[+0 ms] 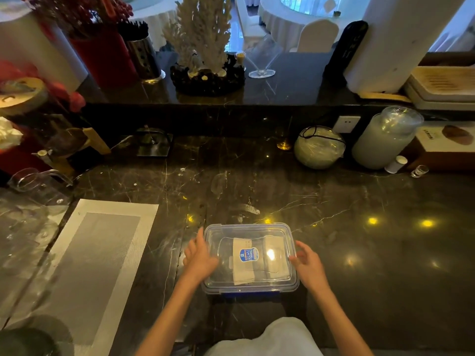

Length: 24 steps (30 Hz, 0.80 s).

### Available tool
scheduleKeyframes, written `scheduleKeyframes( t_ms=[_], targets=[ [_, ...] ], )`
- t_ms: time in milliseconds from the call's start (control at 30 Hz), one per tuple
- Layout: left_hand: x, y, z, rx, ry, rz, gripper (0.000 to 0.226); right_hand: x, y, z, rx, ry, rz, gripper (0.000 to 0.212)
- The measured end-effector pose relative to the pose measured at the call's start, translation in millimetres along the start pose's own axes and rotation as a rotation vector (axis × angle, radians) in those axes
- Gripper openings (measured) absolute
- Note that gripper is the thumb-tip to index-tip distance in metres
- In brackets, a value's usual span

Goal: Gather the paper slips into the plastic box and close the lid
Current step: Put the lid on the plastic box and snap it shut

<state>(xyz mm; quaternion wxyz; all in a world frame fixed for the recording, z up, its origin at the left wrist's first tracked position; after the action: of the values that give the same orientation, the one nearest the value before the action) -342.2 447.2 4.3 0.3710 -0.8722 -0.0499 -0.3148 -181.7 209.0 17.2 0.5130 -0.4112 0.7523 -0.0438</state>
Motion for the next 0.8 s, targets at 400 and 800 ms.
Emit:
scheduleKeyframes(
  t_ms=[400,800],
  targets=[
    [101,-12,71,-0.482,0.094,0.417,0.090,9,59,-57,-0.069,-0.578,-0.686,0.051],
    [94,-8,72,-0.474,0.113,0.342,0.076,10,63,-62,-0.001,-0.533,-0.658,0.041]
  ],
)
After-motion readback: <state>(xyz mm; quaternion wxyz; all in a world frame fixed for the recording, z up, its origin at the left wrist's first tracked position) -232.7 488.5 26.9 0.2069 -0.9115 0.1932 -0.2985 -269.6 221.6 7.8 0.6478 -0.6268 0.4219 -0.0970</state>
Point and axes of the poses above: each hand's wrist, its own z-axis towards the middle knuckle, its own y-axis out of the palm, x = y × z, the point moved 1 cm from there along z, towards the middle knuckle, and after that the axes turned 6 degrees about -z, right-handed, at the moved point
